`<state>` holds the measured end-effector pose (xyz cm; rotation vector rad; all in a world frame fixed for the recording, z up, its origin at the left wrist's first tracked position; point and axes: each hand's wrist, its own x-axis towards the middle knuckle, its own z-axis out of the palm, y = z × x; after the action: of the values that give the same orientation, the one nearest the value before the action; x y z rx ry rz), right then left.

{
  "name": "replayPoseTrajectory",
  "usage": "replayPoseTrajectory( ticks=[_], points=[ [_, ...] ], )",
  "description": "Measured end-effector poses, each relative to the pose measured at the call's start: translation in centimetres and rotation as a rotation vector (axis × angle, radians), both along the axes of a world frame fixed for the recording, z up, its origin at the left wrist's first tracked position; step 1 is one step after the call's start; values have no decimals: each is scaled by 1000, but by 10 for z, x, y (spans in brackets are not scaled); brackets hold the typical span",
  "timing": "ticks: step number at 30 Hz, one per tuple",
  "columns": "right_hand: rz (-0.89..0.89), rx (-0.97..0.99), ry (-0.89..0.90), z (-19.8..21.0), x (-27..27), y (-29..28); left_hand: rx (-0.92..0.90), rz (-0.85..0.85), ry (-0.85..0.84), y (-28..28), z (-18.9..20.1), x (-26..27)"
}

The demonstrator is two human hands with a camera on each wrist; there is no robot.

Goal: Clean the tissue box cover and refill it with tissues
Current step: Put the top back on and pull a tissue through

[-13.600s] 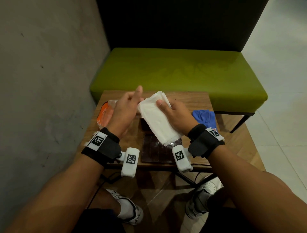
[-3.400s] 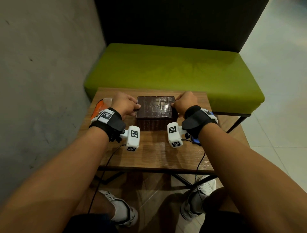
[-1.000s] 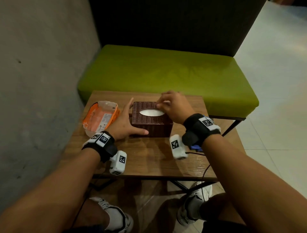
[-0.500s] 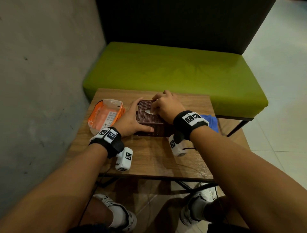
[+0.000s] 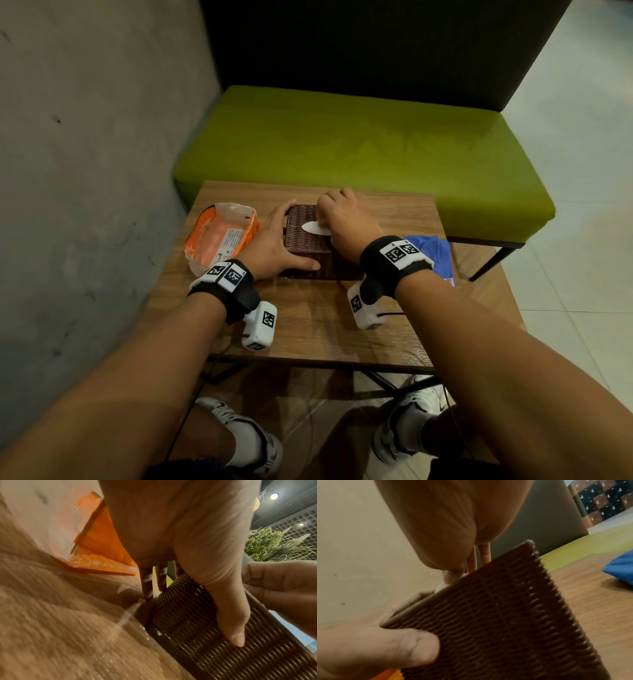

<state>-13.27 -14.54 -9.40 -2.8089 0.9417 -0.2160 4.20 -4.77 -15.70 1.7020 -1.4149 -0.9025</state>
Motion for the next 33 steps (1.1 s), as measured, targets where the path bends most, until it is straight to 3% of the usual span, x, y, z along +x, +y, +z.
replayPoseTrajectory(
  ticks=[13, 20, 27, 33],
  points=[
    [-109, 36, -226, 6, -13, 15, 26, -10, 29, 2, 1, 0],
    [-80, 39, -188, 6, -14, 13, 23, -8, 0, 2, 4, -1],
    [-78, 88, -326, 19, -26, 5, 30, 0, 22, 1, 1, 1],
    [-42, 92, -308, 31, -22, -17, 24, -8, 13, -2, -1, 6]
  ],
)
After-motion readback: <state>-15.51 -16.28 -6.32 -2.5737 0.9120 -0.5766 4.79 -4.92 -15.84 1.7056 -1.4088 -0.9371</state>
